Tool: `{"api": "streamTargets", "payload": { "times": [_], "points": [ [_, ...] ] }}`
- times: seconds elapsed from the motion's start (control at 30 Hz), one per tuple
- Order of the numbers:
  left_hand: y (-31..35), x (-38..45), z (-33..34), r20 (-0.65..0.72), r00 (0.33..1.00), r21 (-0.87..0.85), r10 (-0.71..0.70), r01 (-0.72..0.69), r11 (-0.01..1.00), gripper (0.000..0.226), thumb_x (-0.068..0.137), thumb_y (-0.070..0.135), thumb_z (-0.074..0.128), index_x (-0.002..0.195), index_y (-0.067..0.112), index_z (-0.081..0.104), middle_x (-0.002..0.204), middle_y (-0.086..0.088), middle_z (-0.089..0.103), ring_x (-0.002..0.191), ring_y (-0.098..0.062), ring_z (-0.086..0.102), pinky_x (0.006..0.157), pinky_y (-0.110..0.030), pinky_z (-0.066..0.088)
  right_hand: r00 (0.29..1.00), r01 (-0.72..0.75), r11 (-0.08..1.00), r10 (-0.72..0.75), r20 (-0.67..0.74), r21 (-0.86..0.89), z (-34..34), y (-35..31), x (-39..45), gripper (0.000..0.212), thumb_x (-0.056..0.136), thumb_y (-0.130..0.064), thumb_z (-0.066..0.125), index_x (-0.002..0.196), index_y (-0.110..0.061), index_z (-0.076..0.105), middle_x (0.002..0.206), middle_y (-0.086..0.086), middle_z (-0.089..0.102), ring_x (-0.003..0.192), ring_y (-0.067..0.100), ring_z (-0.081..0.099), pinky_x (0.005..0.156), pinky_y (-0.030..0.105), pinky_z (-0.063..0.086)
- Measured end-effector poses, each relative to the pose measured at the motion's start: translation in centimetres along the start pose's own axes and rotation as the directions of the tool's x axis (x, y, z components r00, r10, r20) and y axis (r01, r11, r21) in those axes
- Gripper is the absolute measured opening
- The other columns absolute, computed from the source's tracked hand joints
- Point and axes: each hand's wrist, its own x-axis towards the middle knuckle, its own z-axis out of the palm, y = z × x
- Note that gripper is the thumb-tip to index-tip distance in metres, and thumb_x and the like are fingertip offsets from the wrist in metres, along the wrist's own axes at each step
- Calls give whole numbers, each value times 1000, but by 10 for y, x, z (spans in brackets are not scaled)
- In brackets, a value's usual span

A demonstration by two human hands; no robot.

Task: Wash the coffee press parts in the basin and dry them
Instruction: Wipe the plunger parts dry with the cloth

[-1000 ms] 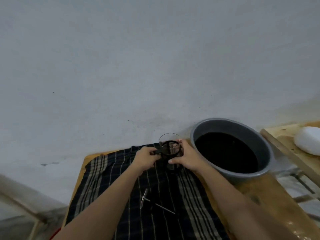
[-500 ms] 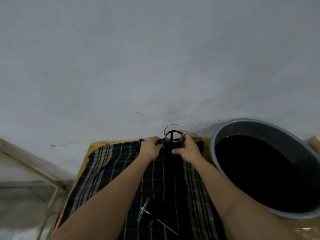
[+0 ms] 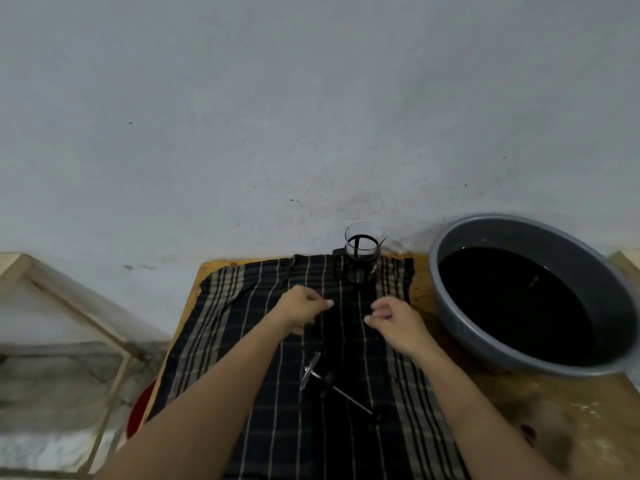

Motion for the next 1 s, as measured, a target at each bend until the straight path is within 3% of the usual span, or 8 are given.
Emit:
{"api": "streamTargets", "payload": {
  "times": [0.13, 0.27, 0.53, 0.6, 0.67, 0.77, 0.87, 1.0],
  "points": [
    [-35, -40, 0, 180, 973, -187, -146, 179, 966, 63, 82, 54, 66, 132, 17, 54, 130, -7, 57, 120, -27, 54, 82, -49, 54, 997, -24, 990, 34, 73, -140, 21, 36, -57, 24, 90, -29, 66, 112, -21, 66, 102, -7, 65, 101, 10, 61, 77, 17, 43],
    [-61, -63, 22, 188, 970, -230, -153, 195, 953, 69, 78, 58, 68, 135, 21, 53, 134, -3, 54, 125, -27, 51, 85, -49, 54, 999, -23, 964, 34, 37, -266, 49, 63, -91, 27, 88, -32, 68, 112, -19, 68, 108, -5, 67, 102, 9, 62, 88, 19, 48],
    [-74, -87, 62, 15, 998, -377, -64, 65, 924, 27, 92, 32, 60, 115, 18, 60, 114, -7, 63, 106, -24, 59, 92, -45, 53, 990, -14, 874, -55, -127, -486, 88, 65, -109, 18, 94, -31, 58, 105, -23, 70, 110, -2, 59, 97, 15, 62, 79, 27, 51],
    [-71, -93, 63, 1, 999, -383, -40, 37, 923, 28, 92, 33, 61, 116, 19, 58, 108, -4, 62, 97, -21, 59, 90, -41, 53, 991, -11, 889, -50, -120, -457, 90, 66, -117, 18, 95, -29, 58, 103, -21, 72, 108, -1, 63, 96, 14, 63, 81, 26, 52],
    [-67, -98, 66, -14, 999, -478, -37, 26, 878, 51, 90, 34, 64, 133, 17, 46, 114, -3, 57, 97, -19, 56, 84, -38, 51, 987, 6, 931, -64, -149, -366, 88, 70, -125, 16, 94, -25, 60, 95, -22, 75, 98, -3, 69, 90, 8, 64, 83, 23, 53],
    [-53, -112, 75, 155, 983, -715, -100, 182, 675, 74, 82, 37, 74, 139, 9, 38, 131, -14, 54, 114, -29, 55, 93, -52, 47, 970, 25, 984, -66, -234, -174, 79, 72, -142, 15, 91, -19, 64, 81, -25, 73, 77, -11, 66, 71, 0, 60, 70, 9, 48],
    [-32, -133, 93, 381, 925, -776, -14, 328, 539, 47, 84, 30, 71, 123, 7, 57, 114, -19, 64, 108, -32, 61, 93, -54, 49, 949, 42, 999, -37, -313, 10, 69, 71, -160, 15, 89, -17, 65, 77, -24, 72, 77, -7, 69, 72, 8, 66, 71, 25, 58],
    [-7, -140, 117, 439, 898, -790, 33, 368, 490, 32, 89, 27, 63, 116, 12, 60, 122, -20, 61, 111, -33, 59, 88, -55, 48, 940, 42, 997, -17, -340, 66, 50, 74, -180, 13, 89, -16, 64, 79, -19, 73, 72, -4, 66, 62, 6, 63, 58, 21, 56]
  ]
}}
